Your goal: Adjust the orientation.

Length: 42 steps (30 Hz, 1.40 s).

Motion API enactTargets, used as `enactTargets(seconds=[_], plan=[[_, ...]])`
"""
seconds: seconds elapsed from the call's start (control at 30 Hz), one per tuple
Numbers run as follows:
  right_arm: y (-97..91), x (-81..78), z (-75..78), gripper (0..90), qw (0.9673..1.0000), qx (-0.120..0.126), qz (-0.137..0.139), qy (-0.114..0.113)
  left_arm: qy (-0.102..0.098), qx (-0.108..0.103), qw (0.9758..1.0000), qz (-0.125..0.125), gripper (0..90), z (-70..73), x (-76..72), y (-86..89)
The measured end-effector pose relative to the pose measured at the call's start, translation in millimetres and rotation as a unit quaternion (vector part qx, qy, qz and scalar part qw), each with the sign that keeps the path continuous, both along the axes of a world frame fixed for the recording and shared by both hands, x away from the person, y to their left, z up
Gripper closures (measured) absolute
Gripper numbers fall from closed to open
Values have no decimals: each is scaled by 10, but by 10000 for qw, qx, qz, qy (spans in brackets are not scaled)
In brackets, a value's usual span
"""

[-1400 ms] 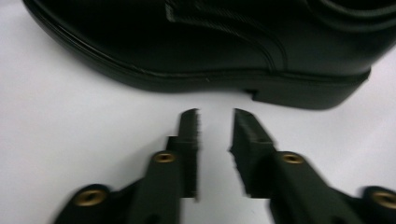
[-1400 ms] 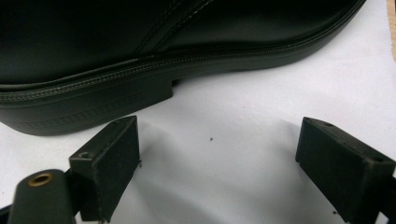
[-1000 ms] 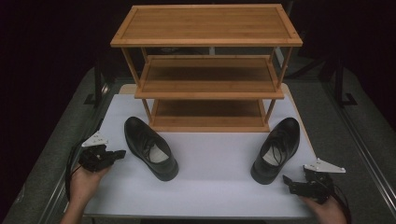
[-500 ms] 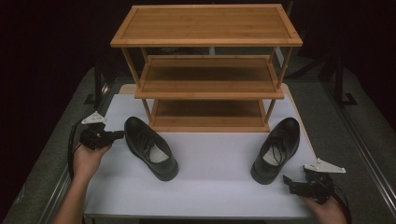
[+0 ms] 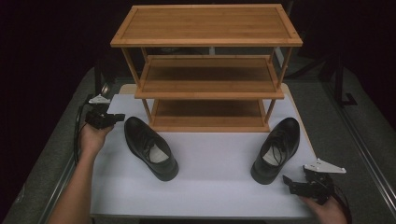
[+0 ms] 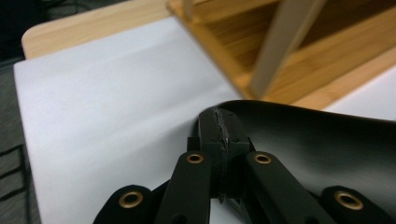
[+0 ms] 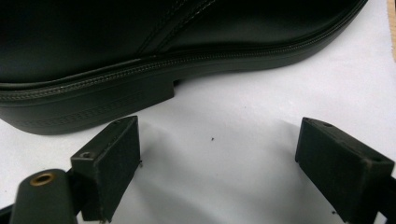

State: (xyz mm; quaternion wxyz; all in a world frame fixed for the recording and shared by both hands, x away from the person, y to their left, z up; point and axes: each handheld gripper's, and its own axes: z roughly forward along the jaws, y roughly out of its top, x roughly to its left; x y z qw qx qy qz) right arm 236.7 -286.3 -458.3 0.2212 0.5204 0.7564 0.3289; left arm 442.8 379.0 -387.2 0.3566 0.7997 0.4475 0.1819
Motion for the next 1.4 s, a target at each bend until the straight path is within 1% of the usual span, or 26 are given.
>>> enactTargets(seconds=[0.03,0.07,0.1,0.13,0.23,0.27,0.33,0.43,0.63,0.67,0.7,0.73,0.87,0.97,1.0,1.17,1.2,1.27,1.3,1.37,1.4], plan=[[0,0,0,135,10000,0,0,0,18,-21,10000,-9,900,-28,35,2],[0,0,0,135,10000,0,0,0,18,-21,10000,-9,900,-28,35,2],[-1,0,0,135,10000,10,1,-2,48,94,9999,0,900,-58,74,-6],[-1,1,-1,134,10000,15,2,1,57,114,9999,24,900,-105,132,-11],[-2,1,-1,134,10000,17,2,0,63,124,9999,84,900,-141,173,-21],[-3,-1,-1,135,10000,17,5,-7,90,185,9998,70,900,-175,212,-31],[-5,-2,0,135,10000,20,11,-9,90,212,9997,76,900,-195,231,-32],[-4,0,0,134,10000,20,6,0,117,131,9998,102,900,-237,255,-19],[-2,0,-1,134,10000,18,5,0,100,24,9999,115,900,-250,247,-11],[-2,0,-1,134,10000,18,4,2,113,-33,9999,74,900,-257,246,-34],[-3,0,-1,134,10000,18,4,1,110,-44,9999,28,900,-263,245,-55],[-3,0,-1,134,10000,18,4,1,110,-44,9999,28,900,-263,245,-55],[-2,0,-1,134,10000,15,5,-4,104,-56,9997,-237,900,-300,213,-183],[-2,-1,-1,134,10000,14,5,-5,116,-53,9990,-439,900,-334,149,-303],[-2,-1,-1,134,10000,14,5,-5,116,-53,9990,-439,900,-334,149,-303],[-2,-1,-1,134,10000,16,5,-3,109,27,9977,-672,900,-326,58,-460],[-2,-1,-1,134,10000,14,6,-3,112,46,9969,-781,900,-325,23,-514],[-1,-1,-1,134,10000,15,5,-2,118,2,9964,-837,900,-329,-15,-567],[-1,-1,-1,134,10000,15,5,-2,118,2,9964,-837,900,-329,-15,-567],[-1,-1,-1,134,10000,14,5,-4,117,-14,9958,-912,900,-333,-56,-618],[-1,-1,-1,134,10000,14,4,-3,147,-39,9952,-971,900,-334,-81,-655]])
